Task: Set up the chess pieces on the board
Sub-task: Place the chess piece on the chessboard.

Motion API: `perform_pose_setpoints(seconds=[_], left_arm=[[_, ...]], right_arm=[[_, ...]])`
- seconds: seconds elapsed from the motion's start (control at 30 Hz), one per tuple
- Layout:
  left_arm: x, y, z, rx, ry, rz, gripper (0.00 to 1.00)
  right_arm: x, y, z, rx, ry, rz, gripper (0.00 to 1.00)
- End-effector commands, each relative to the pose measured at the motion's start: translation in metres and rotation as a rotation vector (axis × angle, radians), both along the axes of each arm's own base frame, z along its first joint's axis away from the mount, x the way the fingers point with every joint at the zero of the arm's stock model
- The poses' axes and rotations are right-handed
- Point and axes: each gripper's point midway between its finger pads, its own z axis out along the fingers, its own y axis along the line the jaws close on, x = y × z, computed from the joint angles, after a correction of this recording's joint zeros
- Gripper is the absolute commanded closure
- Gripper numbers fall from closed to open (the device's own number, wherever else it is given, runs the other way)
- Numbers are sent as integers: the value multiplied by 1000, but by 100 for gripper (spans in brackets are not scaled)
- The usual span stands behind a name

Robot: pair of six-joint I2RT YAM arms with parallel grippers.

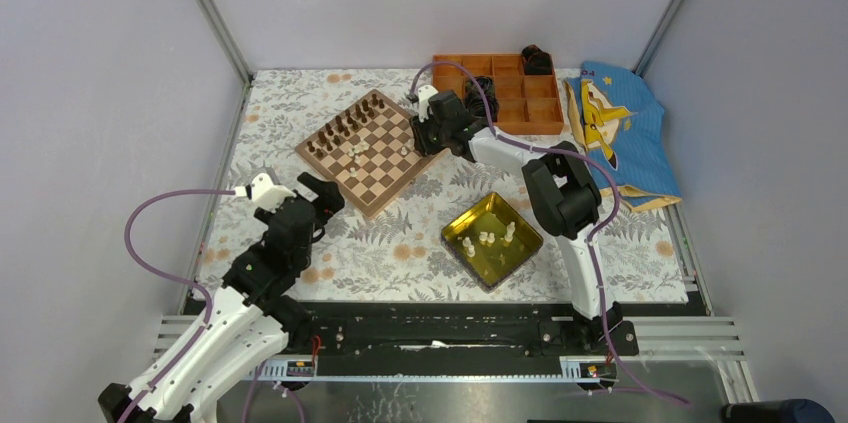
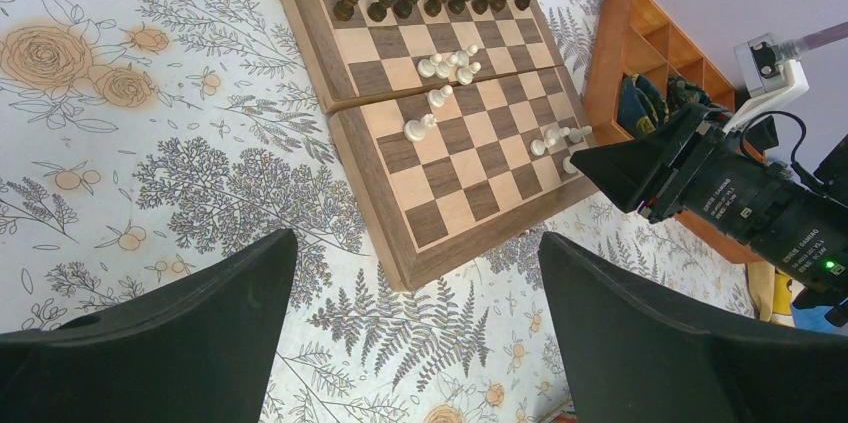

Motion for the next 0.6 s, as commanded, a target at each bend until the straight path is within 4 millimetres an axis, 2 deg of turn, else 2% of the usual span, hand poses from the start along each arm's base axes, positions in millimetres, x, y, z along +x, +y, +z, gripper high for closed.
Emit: perform_pose_setpoints(seconds=[0.0, 0.3, 0.57], left_arm=[[1, 1, 1, -11, -16, 16, 1], [1, 1, 1, -15, -18, 15, 1], [1, 1, 2, -17, -20, 14, 1]], right_arm=[[10, 6, 18, 41, -30, 3, 60], [8, 7, 23, 51, -31, 13, 55], [8, 9, 31, 59, -38, 23, 55]])
